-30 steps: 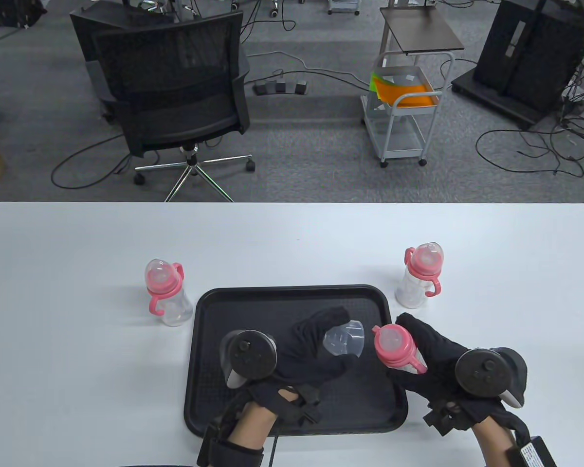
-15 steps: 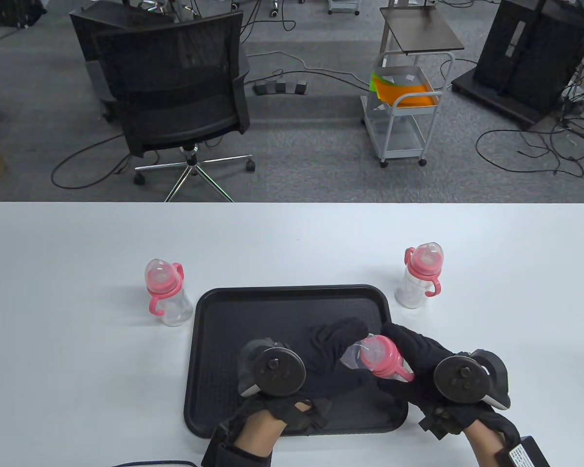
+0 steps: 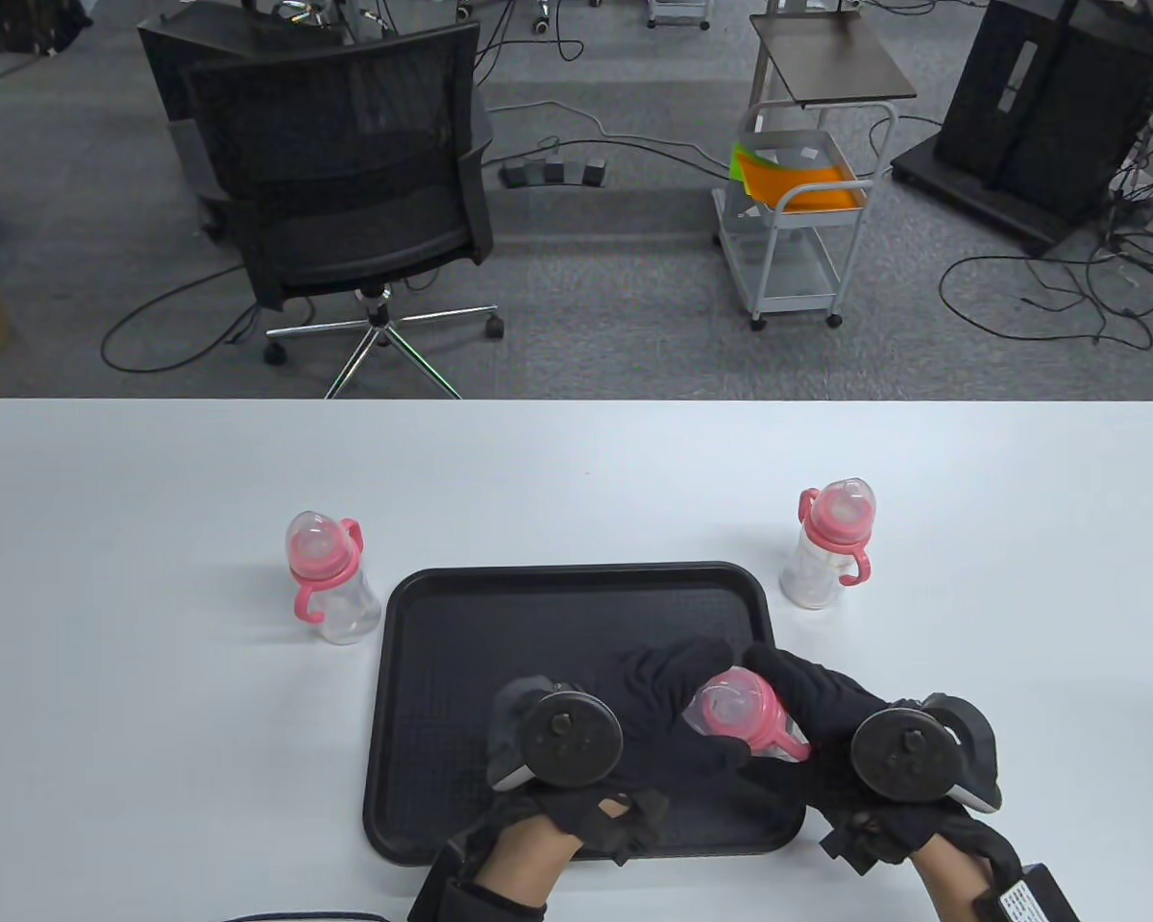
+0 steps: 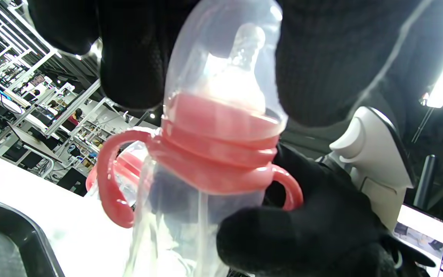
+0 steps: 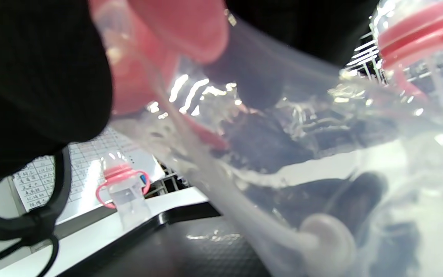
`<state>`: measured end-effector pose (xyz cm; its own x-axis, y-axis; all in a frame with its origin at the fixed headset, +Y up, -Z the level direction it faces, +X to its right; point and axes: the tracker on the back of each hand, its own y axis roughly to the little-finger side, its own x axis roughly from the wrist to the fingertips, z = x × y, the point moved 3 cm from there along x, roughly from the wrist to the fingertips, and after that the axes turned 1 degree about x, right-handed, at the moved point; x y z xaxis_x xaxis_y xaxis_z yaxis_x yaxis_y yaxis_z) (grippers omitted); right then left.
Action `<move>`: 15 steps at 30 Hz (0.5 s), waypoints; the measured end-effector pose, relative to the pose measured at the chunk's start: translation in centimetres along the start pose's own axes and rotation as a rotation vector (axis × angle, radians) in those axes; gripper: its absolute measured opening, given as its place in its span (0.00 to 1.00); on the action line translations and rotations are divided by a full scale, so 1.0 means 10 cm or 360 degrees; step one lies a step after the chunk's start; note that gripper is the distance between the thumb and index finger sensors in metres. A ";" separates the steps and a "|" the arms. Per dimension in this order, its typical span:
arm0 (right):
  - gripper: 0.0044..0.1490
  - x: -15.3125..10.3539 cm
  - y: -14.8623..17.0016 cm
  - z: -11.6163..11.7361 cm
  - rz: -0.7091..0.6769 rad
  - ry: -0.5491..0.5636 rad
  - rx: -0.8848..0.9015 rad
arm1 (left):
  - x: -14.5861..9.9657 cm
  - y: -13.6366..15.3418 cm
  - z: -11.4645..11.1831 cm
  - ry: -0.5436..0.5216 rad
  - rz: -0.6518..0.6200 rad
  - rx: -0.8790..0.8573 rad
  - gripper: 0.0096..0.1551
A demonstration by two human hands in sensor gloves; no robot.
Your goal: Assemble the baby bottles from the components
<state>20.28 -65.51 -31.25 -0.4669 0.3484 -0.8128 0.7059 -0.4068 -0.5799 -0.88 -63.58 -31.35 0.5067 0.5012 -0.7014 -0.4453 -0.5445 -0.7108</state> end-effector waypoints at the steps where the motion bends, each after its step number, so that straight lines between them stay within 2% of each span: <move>1: 0.65 0.00 0.01 0.00 0.0002 0.0005 0.0037 | -0.01 0.02 0.01 -0.0034 0.0015 -0.0044 0.58; 5: 0.65 0.01 -0.01 -0.01 0.0002 0.0014 0.0138 | -0.02 0.10 -0.02 -0.0142 0.0094 -0.0291 0.57; 11: 0.65 0.01 -0.05 0.01 0.0004 0.0027 0.0096 | -0.03 0.19 -0.21 -0.0020 0.0215 -0.0464 0.53; 15: 0.65 0.01 -0.09 -0.03 0.0006 0.0052 0.0119 | -0.05 0.26 -0.38 0.0135 0.0315 -0.0857 0.48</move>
<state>19.76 -64.88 -30.82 -0.4457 0.3737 -0.8135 0.6654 -0.4696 -0.5803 0.53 -67.83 -32.71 0.5191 0.3114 -0.7959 -0.1105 -0.8990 -0.4238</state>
